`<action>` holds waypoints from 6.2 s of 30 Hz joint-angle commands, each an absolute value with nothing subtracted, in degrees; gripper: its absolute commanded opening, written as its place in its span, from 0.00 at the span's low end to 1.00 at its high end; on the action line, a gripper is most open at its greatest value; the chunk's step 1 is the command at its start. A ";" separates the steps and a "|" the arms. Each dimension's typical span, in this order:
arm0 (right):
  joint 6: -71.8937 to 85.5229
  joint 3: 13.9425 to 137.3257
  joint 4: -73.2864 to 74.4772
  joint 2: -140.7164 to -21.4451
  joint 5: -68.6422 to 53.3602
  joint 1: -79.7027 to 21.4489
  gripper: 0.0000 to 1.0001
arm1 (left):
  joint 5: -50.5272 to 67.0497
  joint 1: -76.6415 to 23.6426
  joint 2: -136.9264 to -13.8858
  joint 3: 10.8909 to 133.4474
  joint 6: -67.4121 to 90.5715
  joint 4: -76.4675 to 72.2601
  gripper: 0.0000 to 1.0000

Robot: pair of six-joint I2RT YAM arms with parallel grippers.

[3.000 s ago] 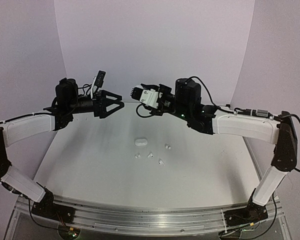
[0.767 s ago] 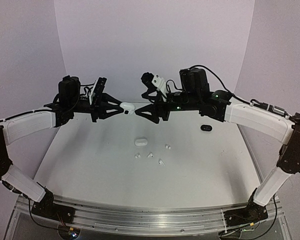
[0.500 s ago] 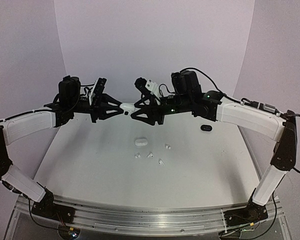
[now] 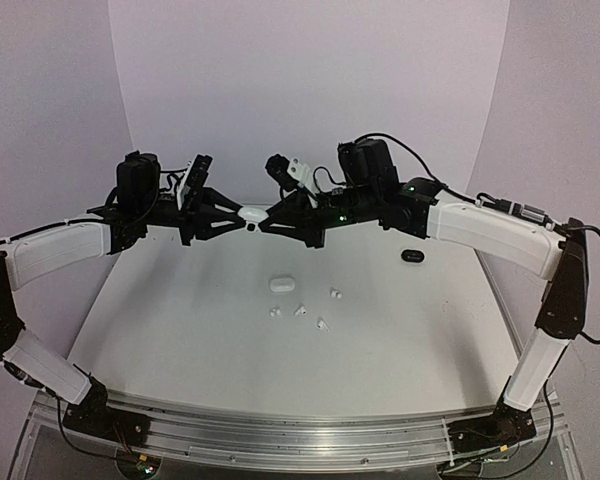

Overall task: Insert the wireless bluetooth earbuds into the charging case
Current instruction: Pass from the left arm to the right, then pass from the right arm to the left, then open the charging case, then pick up the right earbud from the center of the board.

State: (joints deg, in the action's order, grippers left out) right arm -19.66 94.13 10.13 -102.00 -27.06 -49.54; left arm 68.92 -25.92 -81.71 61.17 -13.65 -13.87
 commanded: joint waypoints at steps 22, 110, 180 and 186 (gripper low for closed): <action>-21.18 99.49 8.61 -100.68 -24.17 -51.61 0.00 | 66.75 -27.34 -81.49 65.93 -17.72 -6.80 0.43; -16.79 106.40 10.37 -105.17 -14.36 -51.89 0.38 | 65.62 -27.33 -80.28 63.36 -37.14 4.73 0.00; 17.73 118.79 63.01 -129.43 11.52 -47.95 0.58 | 21.80 -33.83 -44.68 13.99 5.67 -40.50 0.00; 12.13 122.97 64.18 -133.75 11.21 -48.82 0.59 | 25.42 -33.84 -47.16 10.00 0.11 -46.75 0.00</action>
State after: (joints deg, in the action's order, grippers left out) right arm 17.79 117.94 60.33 -131.69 10.38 -48.30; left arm 23.46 -33.50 -45.58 11.19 2.96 -39.70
